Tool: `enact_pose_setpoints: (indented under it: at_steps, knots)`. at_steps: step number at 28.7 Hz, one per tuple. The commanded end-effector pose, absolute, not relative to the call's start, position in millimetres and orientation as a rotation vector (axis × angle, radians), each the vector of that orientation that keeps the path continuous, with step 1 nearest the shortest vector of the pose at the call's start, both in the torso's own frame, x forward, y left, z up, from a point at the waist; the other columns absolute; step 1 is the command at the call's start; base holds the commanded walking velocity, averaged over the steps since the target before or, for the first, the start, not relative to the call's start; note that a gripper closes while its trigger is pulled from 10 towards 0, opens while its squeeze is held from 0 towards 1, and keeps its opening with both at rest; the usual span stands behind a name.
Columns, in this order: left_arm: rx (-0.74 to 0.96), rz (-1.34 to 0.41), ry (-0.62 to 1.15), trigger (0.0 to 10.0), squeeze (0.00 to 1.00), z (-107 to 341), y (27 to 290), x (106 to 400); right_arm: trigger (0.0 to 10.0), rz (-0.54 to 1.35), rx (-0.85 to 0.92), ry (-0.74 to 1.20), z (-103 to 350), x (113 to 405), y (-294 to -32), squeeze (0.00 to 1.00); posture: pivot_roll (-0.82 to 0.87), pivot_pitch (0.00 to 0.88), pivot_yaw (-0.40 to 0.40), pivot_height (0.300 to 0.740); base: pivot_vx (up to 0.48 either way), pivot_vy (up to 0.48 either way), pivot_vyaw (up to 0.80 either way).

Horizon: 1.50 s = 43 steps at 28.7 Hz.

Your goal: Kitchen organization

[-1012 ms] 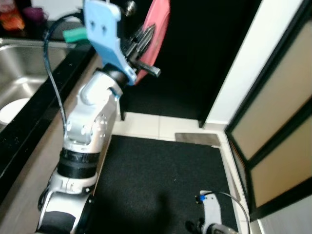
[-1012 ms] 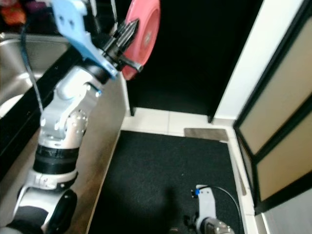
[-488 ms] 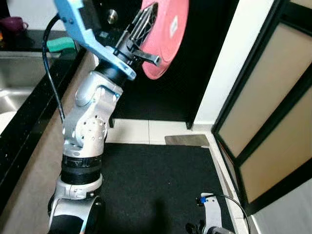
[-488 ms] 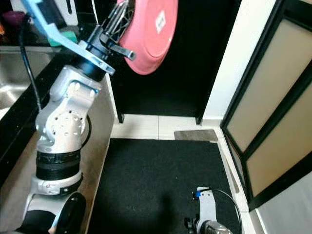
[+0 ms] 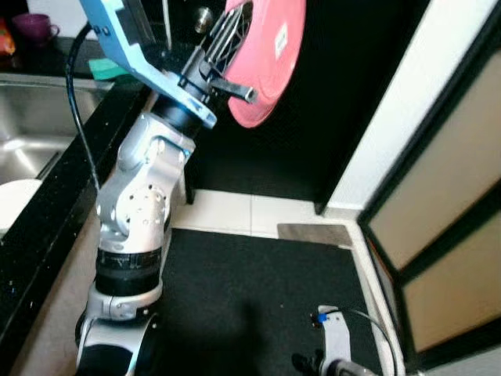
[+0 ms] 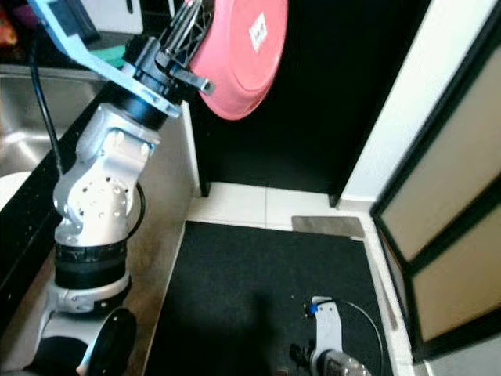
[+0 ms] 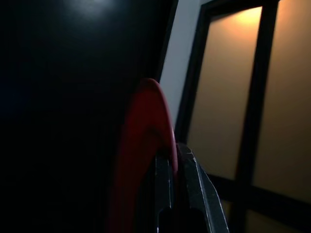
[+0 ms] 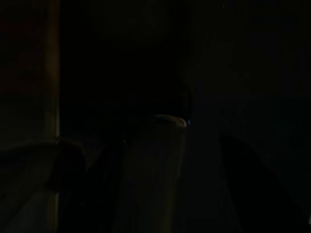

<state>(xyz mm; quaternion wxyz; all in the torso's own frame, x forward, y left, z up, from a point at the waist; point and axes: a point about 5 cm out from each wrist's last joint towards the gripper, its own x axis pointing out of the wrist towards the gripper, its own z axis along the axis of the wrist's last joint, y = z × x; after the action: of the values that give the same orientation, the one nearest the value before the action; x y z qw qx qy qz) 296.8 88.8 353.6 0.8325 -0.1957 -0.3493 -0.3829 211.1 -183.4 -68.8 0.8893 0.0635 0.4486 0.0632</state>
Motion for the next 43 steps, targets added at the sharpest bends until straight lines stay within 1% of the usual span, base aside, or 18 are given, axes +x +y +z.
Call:
enact_pose_setpoints:
  at_steps: [1,34,39,43]
  knots:
    - [-0.403,-0.855,-0.759,10.0,0.00,358.8,81.6,290.2,10.0,0.111,0.141,0.933,-69.9,208.3,-187.2,0.00,0.03,0.080,-0.009,0.740,0.326,0.000,0.00]
    - [-0.364,-0.852,-0.736,10.0,0.00,355.2,76.4,290.3,10.0,0.124,0.163,0.912,-69.2,208.9,-185.9,0.00,0.03,0.080,-0.011,0.740,0.324,0.000,0.00]
    - [-0.373,-0.816,-0.698,10.0,0.00,352.4,77.5,295.5,10.0,0.126,0.173,0.907,-69.0,209.0,-185.3,0.00,0.03,0.080,-0.011,0.740,0.050,0.000,0.00]
    - [-0.357,-0.849,-0.696,10.0,0.00,350.6,76.5,293.1,10.0,0.137,0.177,0.900,-68.5,209.6,-184.8,0.00,0.03,0.081,-0.012,0.740,0.000,-0.065,0.00]
